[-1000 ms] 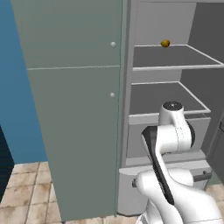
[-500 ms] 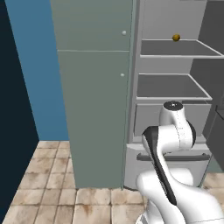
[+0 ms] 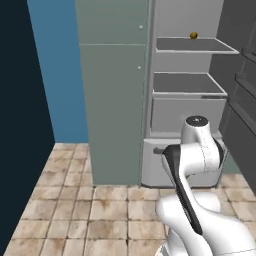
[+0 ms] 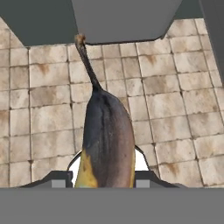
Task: Pick up the banana and peach from the fridge and place one fruit on each plate on the dining counter.
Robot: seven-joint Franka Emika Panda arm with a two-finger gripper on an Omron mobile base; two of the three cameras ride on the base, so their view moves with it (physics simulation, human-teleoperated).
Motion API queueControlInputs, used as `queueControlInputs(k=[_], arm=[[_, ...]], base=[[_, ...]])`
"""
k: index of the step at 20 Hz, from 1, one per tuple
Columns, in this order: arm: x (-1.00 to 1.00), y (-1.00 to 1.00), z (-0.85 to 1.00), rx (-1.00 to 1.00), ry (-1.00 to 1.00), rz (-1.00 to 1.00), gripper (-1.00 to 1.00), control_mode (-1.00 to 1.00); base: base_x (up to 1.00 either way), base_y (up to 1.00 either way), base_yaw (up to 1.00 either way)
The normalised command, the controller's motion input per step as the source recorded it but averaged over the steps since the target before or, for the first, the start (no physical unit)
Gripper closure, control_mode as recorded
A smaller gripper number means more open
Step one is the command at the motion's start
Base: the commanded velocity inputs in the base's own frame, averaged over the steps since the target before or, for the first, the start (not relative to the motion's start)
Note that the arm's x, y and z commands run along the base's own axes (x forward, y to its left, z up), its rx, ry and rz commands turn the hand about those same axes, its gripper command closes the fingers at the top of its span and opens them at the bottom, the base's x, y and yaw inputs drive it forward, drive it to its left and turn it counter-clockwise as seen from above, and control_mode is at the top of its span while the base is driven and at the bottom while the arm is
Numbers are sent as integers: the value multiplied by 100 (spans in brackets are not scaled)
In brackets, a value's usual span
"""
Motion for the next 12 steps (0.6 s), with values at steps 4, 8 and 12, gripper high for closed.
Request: queueControlInputs(k=[4, 8, 12], arm=[[0, 0, 0, 0, 0, 0, 100, 100], [0, 0, 0, 0, 0, 0, 100, 100], [0, 0, 0, 0, 0, 0, 100, 100]], base=[[-84, 4, -2], [-69, 15, -12], [-78, 8, -15]])
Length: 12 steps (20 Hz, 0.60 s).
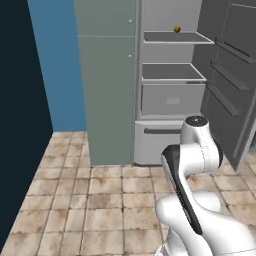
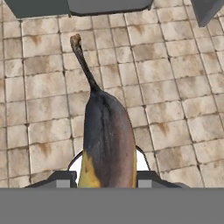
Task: Pick up the banana and peach from the fridge and place one fruit on each plate on the dining counter.
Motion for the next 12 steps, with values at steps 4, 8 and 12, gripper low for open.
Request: queueControlInputs(k=[4, 8, 12], arm=[[0, 0, 0, 0, 0, 0, 100, 100], [0, 0, 0, 0, 0, 0, 100, 100], [0, 0, 0, 0, 0, 0, 100, 100]], base=[[-75, 0, -17], [-67, 0, -19], [-69, 0, -20]])
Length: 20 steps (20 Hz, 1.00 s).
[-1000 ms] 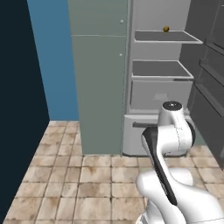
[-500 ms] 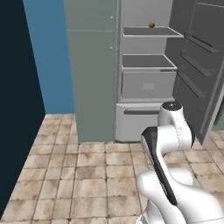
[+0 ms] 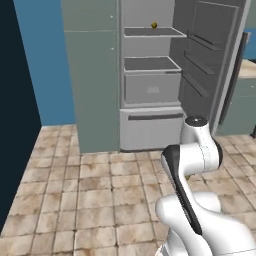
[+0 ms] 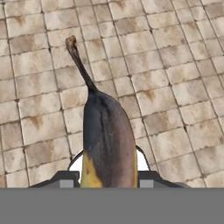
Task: Pick up the banana and peach from the fridge and place one fruit on each plate on the dining counter.
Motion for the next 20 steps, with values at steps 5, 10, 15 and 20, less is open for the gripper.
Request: queueControlInputs(k=[5, 10, 15, 20], arm=[[0, 0, 0, 0, 0, 0, 100, 100], [0, 0, 0, 0, 0, 0, 100, 100], [0, 0, 0, 0, 0, 0, 100, 100], [0, 0, 0, 0, 0, 0, 100, 100]], base=[[-75, 0, -20], [-83, 0, -20], [-84, 0, -18], [-83, 0, -18]])
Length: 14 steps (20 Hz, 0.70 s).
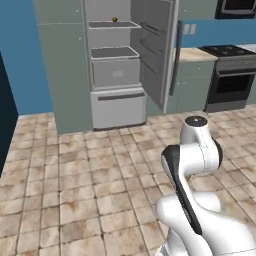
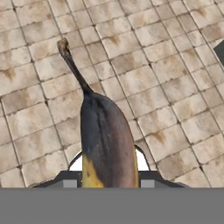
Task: Pick up the banana and peach from the fridge and place one fruit on each plate on the dining counter.
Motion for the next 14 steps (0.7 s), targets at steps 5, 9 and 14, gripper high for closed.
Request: queueControlInputs(k=[5, 9, 14], arm=[[0, 0, 0, 0, 0, 0, 100, 100], [0, 0, 0, 0, 0, 0, 100, 100], [0, 0, 0, 0, 0, 0, 100, 100]], base=[[-80, -1, -18], [-66, -19, -15], [-39, -58, -11]])
